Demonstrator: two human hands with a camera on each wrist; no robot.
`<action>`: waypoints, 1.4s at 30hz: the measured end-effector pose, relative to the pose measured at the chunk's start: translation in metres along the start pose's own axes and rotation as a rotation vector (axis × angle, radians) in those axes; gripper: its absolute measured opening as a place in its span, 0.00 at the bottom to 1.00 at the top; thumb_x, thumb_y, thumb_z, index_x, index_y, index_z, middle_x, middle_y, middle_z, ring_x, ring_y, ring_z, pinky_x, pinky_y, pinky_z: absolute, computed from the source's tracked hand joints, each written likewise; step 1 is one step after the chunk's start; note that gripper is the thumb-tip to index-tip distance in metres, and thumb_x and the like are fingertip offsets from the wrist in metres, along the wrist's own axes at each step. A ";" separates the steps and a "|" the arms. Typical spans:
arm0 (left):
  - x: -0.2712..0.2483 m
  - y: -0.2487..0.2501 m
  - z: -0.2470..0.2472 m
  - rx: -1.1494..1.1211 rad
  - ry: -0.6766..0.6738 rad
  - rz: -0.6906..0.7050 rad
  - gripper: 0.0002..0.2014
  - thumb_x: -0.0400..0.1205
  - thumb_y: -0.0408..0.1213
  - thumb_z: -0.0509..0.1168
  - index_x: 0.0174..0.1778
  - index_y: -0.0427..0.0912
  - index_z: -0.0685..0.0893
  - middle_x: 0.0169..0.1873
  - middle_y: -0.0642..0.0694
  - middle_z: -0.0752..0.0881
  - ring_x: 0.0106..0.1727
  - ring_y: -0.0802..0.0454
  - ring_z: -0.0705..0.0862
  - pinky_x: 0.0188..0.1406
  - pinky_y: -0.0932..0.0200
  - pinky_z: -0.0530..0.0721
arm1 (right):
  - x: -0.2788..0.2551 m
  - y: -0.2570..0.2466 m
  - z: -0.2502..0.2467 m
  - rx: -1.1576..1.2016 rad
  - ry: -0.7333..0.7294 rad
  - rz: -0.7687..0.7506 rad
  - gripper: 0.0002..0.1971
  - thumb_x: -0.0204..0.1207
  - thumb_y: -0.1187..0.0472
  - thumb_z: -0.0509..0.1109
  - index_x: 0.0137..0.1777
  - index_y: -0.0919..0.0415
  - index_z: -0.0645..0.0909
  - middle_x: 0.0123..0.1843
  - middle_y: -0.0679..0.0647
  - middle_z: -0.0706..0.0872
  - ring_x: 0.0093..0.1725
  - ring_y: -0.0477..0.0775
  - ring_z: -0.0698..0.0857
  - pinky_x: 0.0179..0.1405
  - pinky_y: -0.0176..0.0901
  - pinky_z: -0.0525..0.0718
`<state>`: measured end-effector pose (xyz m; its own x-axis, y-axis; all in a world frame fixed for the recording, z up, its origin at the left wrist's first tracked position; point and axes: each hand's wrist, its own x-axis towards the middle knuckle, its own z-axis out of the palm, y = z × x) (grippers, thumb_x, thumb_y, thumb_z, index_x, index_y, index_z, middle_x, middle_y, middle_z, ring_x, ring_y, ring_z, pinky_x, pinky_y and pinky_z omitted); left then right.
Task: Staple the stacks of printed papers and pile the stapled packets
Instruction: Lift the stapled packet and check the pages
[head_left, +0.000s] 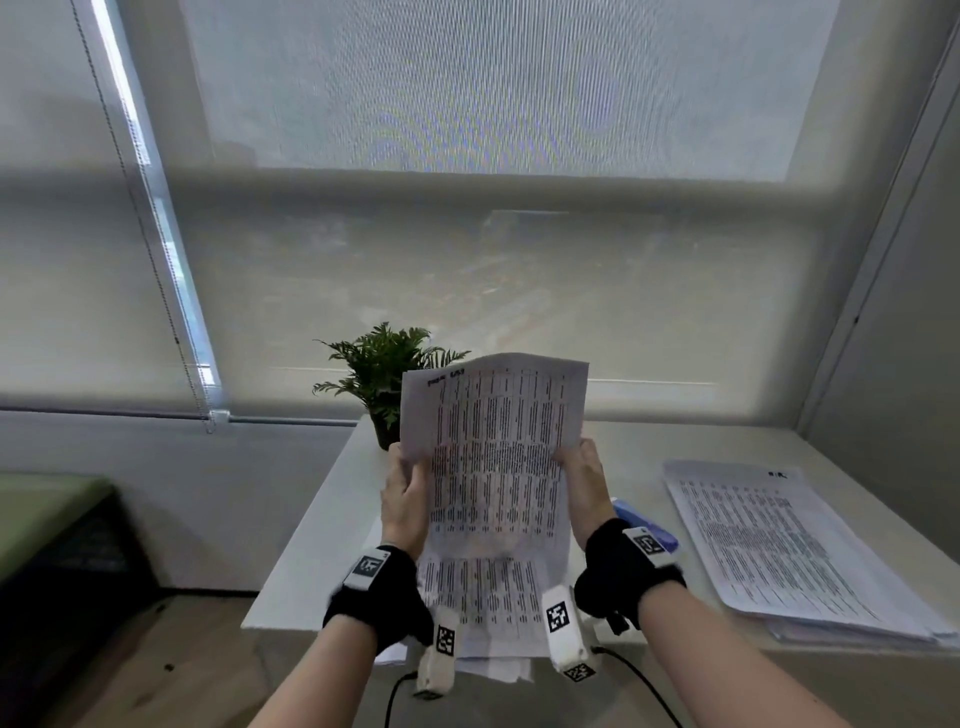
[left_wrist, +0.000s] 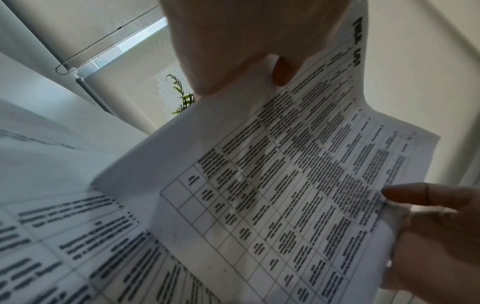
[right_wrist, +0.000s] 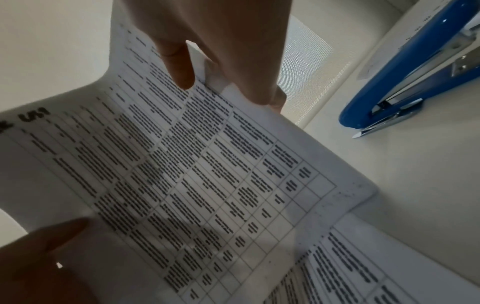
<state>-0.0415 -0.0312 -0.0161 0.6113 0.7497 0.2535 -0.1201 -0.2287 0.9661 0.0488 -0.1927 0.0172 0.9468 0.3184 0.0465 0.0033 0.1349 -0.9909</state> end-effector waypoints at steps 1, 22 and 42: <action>0.000 -0.001 0.000 0.003 -0.001 -0.017 0.15 0.87 0.42 0.56 0.66 0.41 0.75 0.51 0.47 0.83 0.55 0.47 0.79 0.60 0.48 0.76 | -0.001 0.002 0.000 0.001 -0.011 0.003 0.06 0.83 0.63 0.57 0.47 0.53 0.73 0.47 0.54 0.80 0.47 0.54 0.81 0.45 0.47 0.79; -0.009 -0.006 -0.002 0.078 -0.035 0.009 0.14 0.86 0.44 0.57 0.64 0.44 0.75 0.60 0.43 0.85 0.62 0.44 0.82 0.66 0.45 0.78 | -0.009 0.000 0.000 -0.028 -0.070 0.014 0.07 0.83 0.67 0.59 0.57 0.61 0.75 0.51 0.58 0.83 0.46 0.54 0.83 0.46 0.46 0.82; 0.015 -0.038 0.019 0.140 -0.394 -0.541 0.18 0.87 0.33 0.51 0.71 0.29 0.71 0.71 0.27 0.74 0.68 0.34 0.77 0.68 0.39 0.78 | -0.019 0.050 -0.067 -0.529 -0.140 0.423 0.08 0.81 0.69 0.60 0.45 0.65 0.80 0.39 0.60 0.85 0.41 0.60 0.85 0.43 0.50 0.84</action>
<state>-0.0128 -0.0229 -0.0500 0.7989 0.5053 -0.3261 0.3687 0.0169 0.9294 0.0525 -0.2553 -0.0414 0.8509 0.3658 -0.3771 -0.1671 -0.4920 -0.8544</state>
